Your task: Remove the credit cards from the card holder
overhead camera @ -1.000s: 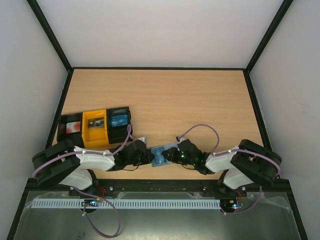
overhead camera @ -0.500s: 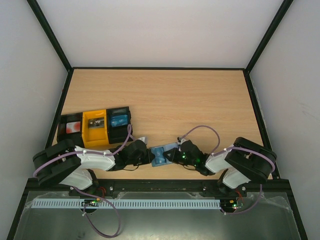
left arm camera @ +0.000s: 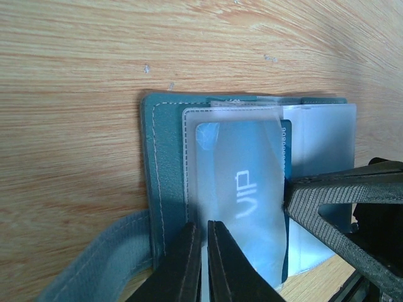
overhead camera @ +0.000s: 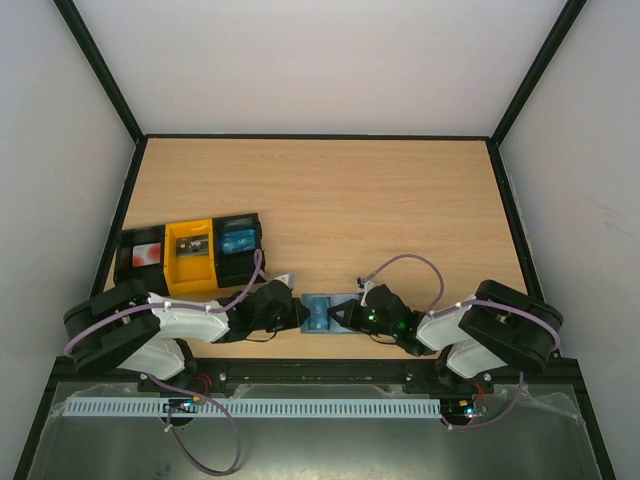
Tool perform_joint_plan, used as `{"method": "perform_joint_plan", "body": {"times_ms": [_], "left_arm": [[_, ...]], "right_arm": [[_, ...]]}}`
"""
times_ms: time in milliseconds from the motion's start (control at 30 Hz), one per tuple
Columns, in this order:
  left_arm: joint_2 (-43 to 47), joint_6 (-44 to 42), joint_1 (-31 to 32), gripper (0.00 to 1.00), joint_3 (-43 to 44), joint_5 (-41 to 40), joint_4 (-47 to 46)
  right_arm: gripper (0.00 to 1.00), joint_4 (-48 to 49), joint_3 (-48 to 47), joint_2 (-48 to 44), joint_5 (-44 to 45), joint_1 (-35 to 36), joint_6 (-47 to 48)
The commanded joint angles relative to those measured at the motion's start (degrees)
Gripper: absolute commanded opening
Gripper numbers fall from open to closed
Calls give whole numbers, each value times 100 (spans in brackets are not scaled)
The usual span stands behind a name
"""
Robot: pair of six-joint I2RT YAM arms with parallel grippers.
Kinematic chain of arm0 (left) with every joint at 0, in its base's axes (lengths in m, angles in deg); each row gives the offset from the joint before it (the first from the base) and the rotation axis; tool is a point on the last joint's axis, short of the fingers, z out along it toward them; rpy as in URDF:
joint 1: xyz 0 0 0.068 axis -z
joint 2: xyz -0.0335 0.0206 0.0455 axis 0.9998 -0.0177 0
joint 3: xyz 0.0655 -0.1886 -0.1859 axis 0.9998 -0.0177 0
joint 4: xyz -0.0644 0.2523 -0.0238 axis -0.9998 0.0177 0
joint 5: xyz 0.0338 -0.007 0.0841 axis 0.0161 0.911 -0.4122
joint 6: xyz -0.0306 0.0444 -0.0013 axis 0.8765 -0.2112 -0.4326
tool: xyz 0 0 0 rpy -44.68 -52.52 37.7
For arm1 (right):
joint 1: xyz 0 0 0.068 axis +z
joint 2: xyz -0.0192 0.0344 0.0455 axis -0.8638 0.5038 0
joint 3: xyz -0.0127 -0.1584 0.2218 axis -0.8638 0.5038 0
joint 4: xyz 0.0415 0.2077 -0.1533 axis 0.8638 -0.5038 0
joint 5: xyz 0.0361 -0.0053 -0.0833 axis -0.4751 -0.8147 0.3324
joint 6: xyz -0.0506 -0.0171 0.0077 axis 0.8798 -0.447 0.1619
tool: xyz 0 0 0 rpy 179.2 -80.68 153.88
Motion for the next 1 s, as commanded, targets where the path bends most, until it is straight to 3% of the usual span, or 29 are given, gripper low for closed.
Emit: {"method": "perform_joint_plan", "body": {"times_ms": [0, 233, 400, 633, 967], "left_arm": [[-98, -28, 24, 7, -147, -38, 400], [-55, -10, 24, 9, -176, -17, 373], [-105, -20, 21, 3, -193, 32, 272], [-233, -2, 26, 3, -184, 114, 167], [-252, 7, 25, 3, -165, 125, 154]], "right_arm": [[2, -145, 92, -268, 70, 59, 15], [2, -654, 170, -722, 443, 53, 40], [2, -865, 107, -881, 454, 61, 82], [13, -723, -131, -510, 235, 53, 16], [16, -398, -146, -65, 136, 60, -92]]}}
